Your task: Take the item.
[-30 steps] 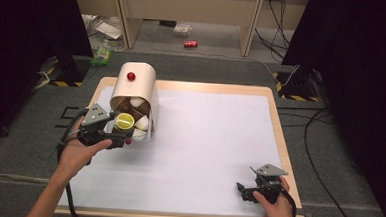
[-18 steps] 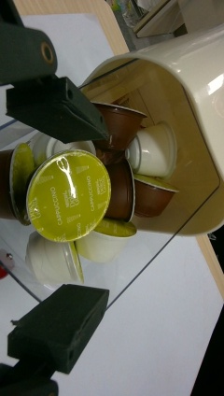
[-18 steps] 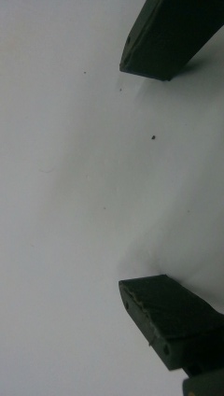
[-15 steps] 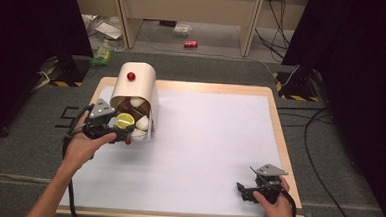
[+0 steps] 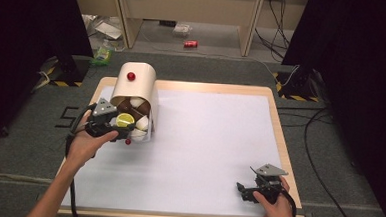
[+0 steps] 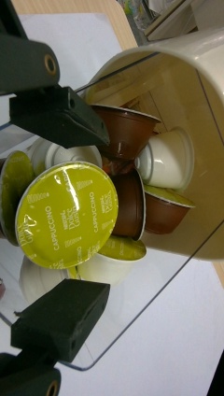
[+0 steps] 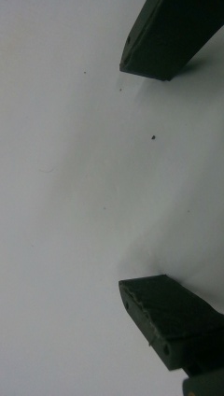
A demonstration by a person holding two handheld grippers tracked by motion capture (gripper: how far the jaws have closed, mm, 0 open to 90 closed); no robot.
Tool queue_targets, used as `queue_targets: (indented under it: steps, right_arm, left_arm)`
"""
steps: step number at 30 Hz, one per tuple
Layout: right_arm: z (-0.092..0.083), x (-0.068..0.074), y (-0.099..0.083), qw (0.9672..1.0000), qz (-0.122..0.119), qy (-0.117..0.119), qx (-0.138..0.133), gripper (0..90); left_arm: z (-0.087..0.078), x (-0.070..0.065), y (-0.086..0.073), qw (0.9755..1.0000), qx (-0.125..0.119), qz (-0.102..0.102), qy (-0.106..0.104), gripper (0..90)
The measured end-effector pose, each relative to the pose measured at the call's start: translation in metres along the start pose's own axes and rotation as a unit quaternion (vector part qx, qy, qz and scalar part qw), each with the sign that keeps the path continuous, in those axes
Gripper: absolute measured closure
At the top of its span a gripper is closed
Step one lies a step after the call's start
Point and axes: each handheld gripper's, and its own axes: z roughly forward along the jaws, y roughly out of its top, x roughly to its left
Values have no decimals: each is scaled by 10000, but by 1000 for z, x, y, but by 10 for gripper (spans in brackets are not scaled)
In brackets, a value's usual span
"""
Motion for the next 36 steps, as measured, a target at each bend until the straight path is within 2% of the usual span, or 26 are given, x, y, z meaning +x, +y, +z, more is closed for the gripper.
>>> queue_targets:
  steps: [4, 9, 15, 23, 36]
  right_arm:
    - [0, 0, 0, 10000, -4, 0, -2, 6]
    - [0, 0, 0, 10000, -5, 2, 7, 6]
    - [0, 0, 0, 10000, -1, 0, 2, 6]
    - [0, 0, 0, 10000, -4, 2, -2, 6]
    - [0, 0, 0, 10000, -3, 5, -2, 6]
  left_arm:
    - [2, 3, -1, 10000, 27, -74, -15, 285]
    - [5, 6, -2, 9995, 10, -235, -198, 399]
    - [4, 7, -2, 9994, 27, -256, -236, 405]
    - [-1, 6, 1, 9996, -27, -185, -218, 406]
    - [-18, 4, 9, 9995, -137, -92, -253, 406]
